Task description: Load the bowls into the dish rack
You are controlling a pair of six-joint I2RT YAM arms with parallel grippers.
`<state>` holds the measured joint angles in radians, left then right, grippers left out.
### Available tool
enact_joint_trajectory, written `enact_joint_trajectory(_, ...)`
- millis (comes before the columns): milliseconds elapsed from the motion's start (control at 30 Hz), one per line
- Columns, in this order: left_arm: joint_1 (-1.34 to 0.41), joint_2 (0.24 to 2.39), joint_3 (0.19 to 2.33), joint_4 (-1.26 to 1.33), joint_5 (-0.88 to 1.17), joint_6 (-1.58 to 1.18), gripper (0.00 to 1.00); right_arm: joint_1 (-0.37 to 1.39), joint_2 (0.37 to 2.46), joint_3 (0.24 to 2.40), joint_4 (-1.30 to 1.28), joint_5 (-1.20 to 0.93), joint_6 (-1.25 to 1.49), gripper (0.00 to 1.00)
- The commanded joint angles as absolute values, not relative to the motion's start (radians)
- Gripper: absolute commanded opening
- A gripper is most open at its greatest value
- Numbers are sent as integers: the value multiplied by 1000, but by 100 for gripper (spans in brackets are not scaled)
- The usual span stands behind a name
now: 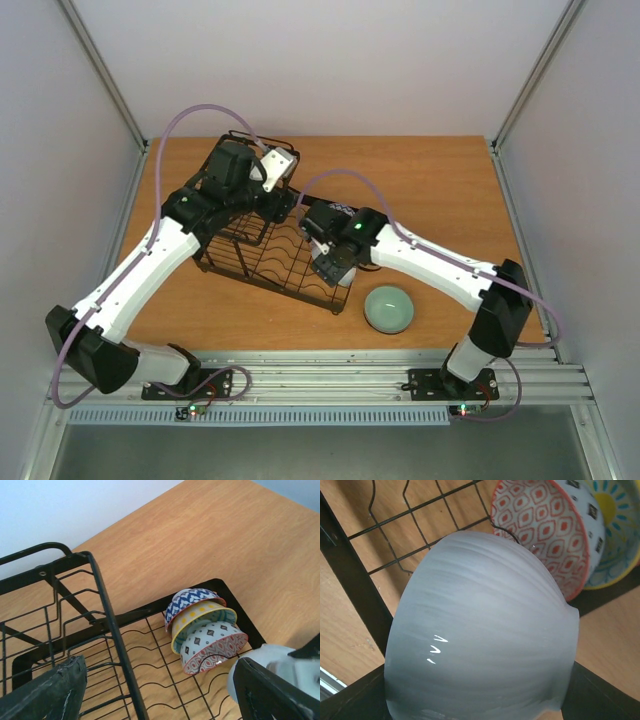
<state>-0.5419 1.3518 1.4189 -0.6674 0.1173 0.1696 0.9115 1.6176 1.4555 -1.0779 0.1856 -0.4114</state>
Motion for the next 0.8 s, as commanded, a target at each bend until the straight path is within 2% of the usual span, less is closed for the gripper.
enact_joint_trajectory(0,-529,1313,1415,-610,72,170,81,962,1684,1544,-1089,299,-454,1)
enact_joint_trajectory(200,-522,1304,1411,-608,80,170,81,981,1775,1583,-1107,392,-457,1)
enact_joint_trajectory(767,-514,1306,1403,-600,72,173,82,1001,1844,1583,-1073,357,-485,1)
